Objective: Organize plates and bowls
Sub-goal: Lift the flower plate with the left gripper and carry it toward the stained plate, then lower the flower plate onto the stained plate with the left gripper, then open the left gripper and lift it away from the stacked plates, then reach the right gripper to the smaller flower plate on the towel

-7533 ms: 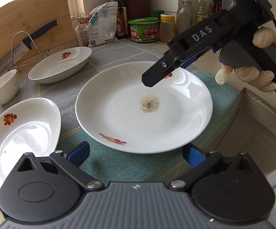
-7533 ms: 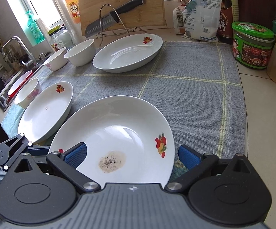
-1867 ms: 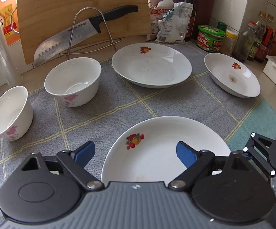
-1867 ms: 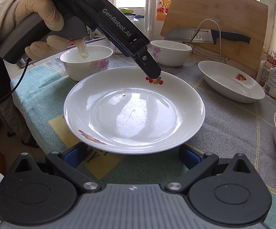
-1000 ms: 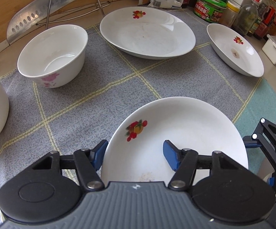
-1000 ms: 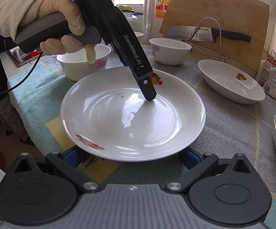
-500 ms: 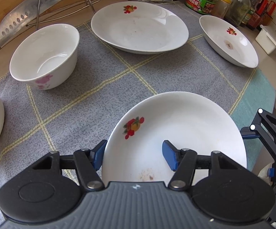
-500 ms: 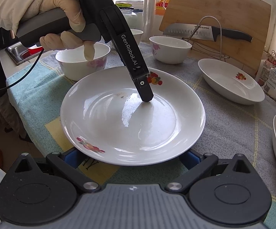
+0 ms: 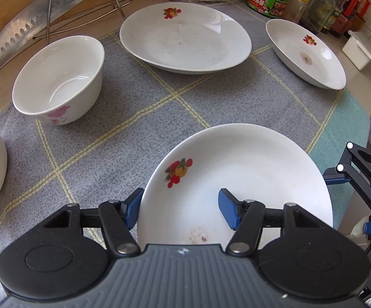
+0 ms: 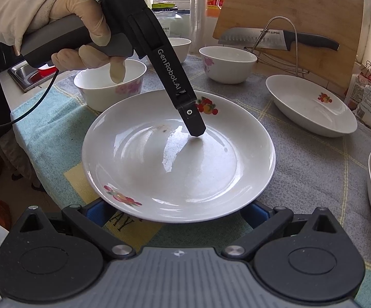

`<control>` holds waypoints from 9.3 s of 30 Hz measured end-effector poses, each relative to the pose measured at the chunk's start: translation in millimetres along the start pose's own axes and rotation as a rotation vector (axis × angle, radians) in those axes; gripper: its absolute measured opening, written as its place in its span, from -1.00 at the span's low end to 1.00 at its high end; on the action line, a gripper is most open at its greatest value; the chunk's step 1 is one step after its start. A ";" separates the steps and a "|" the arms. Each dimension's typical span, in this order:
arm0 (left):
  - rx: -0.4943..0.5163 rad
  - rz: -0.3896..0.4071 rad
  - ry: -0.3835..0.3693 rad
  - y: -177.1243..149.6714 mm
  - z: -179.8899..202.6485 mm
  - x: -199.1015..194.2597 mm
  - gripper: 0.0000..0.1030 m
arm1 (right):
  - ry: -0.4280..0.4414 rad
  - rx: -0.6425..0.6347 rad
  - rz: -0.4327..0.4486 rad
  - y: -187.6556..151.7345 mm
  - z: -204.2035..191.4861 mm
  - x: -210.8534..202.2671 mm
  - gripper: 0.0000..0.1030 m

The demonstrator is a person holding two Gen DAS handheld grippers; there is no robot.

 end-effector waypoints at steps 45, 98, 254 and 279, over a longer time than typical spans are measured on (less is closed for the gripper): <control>-0.037 -0.007 -0.077 22.9 6.0 -12.6 0.13 | 0.044 -0.089 0.004 2.4 24.2 -7.8 1.00; 0.091 0.004 -0.100 182.1 123.6 46.5 0.13 | -0.039 -0.045 0.022 -26.8 209.7 -64.6 1.00; 0.281 0.185 0.015 210.7 190.0 54.6 0.66 | -0.192 0.146 -0.026 -57.0 266.2 -90.3 1.00; -0.179 0.363 0.307 73.0 88.1 12.5 0.79 | -0.192 0.185 -0.073 10.6 237.3 -37.9 1.00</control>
Point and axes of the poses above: each gripper's, at about its wrist camera, not at the fingertips, and x roughly the way its jaws point, z to its right, y to its top, the point moved 6 cm from there along x, roughly the way its jaws point, and after that the axes turned 6 degrees about -y, right-handed, at the moved point
